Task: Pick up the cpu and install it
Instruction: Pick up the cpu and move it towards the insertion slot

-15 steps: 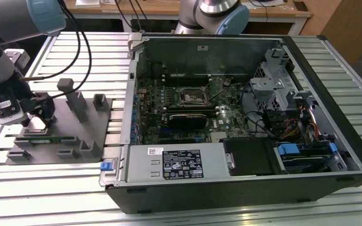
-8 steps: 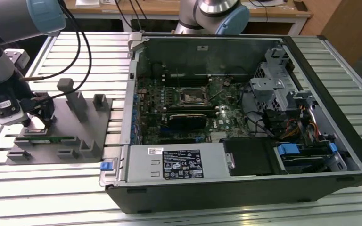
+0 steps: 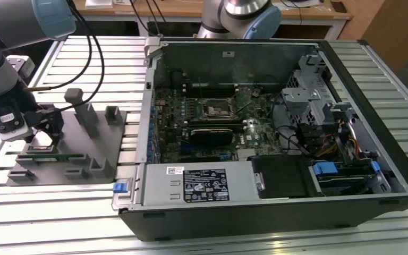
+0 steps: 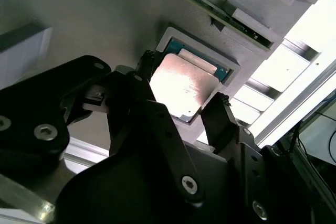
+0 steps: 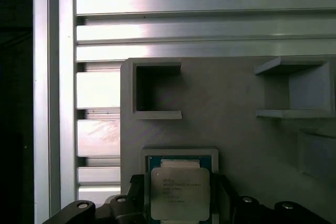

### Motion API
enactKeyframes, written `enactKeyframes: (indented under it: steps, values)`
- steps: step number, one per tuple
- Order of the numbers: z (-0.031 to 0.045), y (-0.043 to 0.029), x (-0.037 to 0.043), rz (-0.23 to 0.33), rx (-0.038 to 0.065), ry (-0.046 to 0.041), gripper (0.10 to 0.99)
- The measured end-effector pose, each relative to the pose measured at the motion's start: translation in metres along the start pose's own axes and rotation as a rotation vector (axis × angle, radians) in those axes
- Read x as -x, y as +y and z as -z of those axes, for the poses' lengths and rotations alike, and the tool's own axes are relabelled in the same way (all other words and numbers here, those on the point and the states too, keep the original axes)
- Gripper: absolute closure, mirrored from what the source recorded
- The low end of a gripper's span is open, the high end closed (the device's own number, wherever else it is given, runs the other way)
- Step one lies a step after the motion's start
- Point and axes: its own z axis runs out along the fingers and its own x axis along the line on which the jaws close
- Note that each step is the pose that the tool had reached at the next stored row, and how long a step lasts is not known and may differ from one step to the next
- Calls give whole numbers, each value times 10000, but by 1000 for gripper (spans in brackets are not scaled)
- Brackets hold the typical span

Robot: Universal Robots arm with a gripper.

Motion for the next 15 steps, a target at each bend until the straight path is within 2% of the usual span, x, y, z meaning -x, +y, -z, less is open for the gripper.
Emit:
enactKeyframes:
  steps: [1, 15]
  values:
    - [3, 0, 0, 0, 0, -1, 439]
    - [15, 0, -6, 2, 2, -43, 455]
